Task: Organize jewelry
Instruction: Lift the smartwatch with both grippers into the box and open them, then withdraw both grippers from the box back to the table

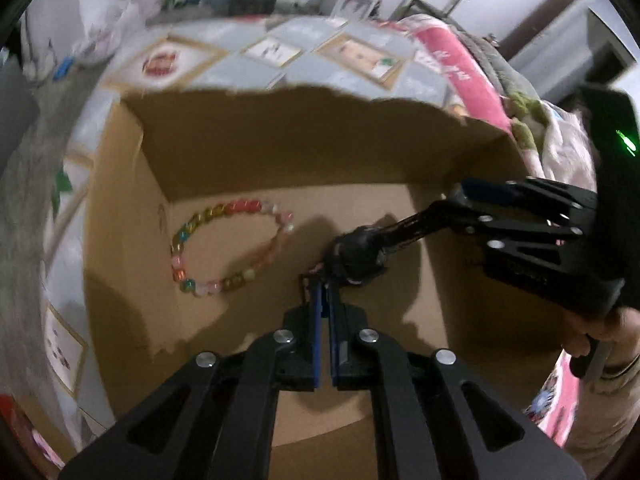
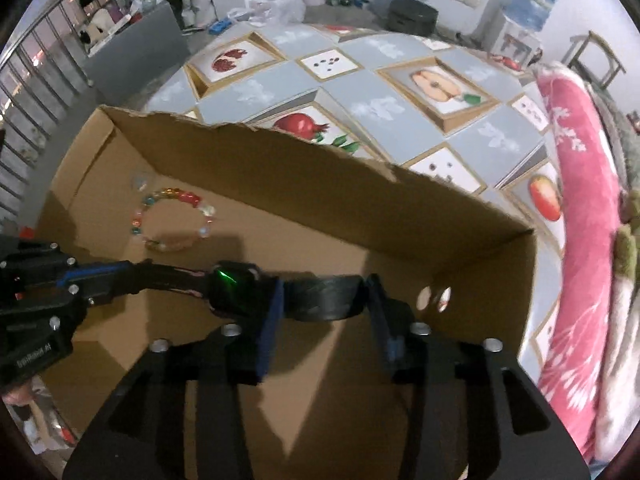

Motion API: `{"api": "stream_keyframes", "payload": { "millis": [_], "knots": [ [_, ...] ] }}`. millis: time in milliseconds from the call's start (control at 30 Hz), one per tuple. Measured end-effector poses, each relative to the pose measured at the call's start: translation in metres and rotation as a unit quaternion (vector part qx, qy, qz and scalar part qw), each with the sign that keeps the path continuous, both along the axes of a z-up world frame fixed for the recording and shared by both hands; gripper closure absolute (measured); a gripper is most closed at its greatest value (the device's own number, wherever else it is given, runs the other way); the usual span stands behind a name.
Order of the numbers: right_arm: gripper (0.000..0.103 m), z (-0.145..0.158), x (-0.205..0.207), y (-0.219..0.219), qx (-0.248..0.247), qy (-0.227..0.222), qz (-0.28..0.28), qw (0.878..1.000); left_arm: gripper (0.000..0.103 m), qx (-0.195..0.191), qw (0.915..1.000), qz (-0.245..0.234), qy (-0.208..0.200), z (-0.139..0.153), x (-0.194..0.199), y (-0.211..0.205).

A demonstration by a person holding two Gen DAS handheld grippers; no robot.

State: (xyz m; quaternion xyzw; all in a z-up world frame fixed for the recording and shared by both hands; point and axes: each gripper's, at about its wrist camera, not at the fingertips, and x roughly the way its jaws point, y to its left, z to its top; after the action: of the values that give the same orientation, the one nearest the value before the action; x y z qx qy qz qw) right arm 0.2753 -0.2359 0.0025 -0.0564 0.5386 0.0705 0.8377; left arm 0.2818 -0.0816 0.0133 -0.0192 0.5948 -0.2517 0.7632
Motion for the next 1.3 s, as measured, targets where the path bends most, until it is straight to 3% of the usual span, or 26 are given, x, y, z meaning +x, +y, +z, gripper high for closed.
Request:
{"api": "stream_keyframes", "payload": {
  "millis": [333,567,700,767,900,967,1067,1200,1300],
  "knots": [
    [0.056,0.036,-0.019,-0.025,0.010,-0.046,-0.022,0.999,0.067,-0.024,0.9993,-0.002,-0.028,0.013,-0.009,0.003],
    [0.056,0.071,-0.052,-0.048,0.067,-0.088,-0.048,0.993,0.055,-0.046,0.9944,0.011,-0.094,0.055,-0.031,0.025],
    [0.044,0.100,-0.105,-0.067,0.152,-0.142,-0.061,0.976,0.042,-0.067,0.9851,0.015,-0.157,0.085,-0.060,0.051],
    [0.041,0.106,-0.131,-0.071,0.176,-0.161,-0.061,0.969,0.034,-0.079,0.9772,0.020,-0.196,0.099,-0.084,0.073],
    [0.034,0.105,-0.202,-0.075,0.212,-0.206,-0.060,0.953,0.022,-0.095,0.9671,0.024,-0.234,0.108,-0.129,0.107],
    [0.030,0.097,-0.227,-0.068,0.202,-0.213,-0.058,0.954,0.014,-0.098,0.9651,0.021,-0.242,0.101,-0.155,0.121],
    [0.026,0.073,-0.251,-0.044,0.161,-0.198,-0.053,0.965,0.011,-0.061,0.9722,0.015,-0.226,0.074,-0.180,0.124],
    [0.026,0.012,-0.258,-0.003,0.134,-0.131,-0.057,0.981,0.011,0.009,0.9872,0.006,-0.159,0.006,-0.197,0.106],
    [0.026,-0.033,-0.254,0.022,0.107,-0.071,-0.069,0.989,0.011,0.050,0.9886,0.010,-0.142,-0.027,-0.201,0.094]
  ]
}}
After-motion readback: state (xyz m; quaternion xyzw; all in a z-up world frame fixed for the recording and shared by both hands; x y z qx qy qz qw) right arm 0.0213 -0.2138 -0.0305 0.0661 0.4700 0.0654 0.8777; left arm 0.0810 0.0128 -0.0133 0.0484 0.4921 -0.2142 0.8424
